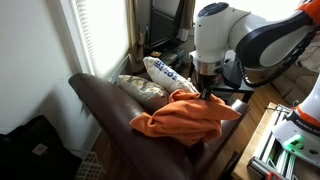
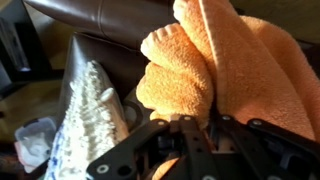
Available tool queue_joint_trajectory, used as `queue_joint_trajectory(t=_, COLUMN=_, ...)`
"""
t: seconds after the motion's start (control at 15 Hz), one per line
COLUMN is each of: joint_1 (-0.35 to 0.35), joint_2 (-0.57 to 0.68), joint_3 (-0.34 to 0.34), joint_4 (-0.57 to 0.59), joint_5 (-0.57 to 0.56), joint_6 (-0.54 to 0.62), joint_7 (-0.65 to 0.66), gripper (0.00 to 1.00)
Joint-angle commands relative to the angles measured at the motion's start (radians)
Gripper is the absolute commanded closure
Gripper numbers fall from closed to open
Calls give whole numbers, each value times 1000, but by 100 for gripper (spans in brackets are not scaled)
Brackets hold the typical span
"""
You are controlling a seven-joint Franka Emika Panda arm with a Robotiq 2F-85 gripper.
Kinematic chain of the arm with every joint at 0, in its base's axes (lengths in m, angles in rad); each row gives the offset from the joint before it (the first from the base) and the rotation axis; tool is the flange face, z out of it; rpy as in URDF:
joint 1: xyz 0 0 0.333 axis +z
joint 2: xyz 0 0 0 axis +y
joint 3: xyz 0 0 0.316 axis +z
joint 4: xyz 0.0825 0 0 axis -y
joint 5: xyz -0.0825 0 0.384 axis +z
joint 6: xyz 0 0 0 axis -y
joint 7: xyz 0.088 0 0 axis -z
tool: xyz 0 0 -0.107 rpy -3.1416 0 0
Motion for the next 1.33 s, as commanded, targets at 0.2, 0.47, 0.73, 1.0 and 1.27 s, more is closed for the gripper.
queue_joint_trajectory(t=0.2, joint_1=-134, joint_2=97, joint_3=20, joint_4=87, joint_5=-228, joint_6=-114, joint_7=254, gripper=96)
queue_joint_trajectory(t=0.47, joint_1=-129, joint_2=190, joint_3=2, joint_4=160, joint_5=-278, joint_6=-76, joint_7=310, gripper=96)
queue_joint_trajectory(t=0.73, joint_1=-121, joint_2=196, joint_3=-2, joint_4=139, joint_5=-221, joint_6=39, joint_7=327, gripper=45)
queue_joint_trajectory(t=1.0, joint_1=-96, joint_2=96, joint_3=26, joint_4=44, joint_5=-130, joint_6=104, joint_7=387, gripper=14)
queue_joint_trajectory(t=1.27, joint_1=-55, joint_2=-97, joint_3=96, joint_4=-141, joint_5=9, joint_6=139, joint_7=617, gripper=0)
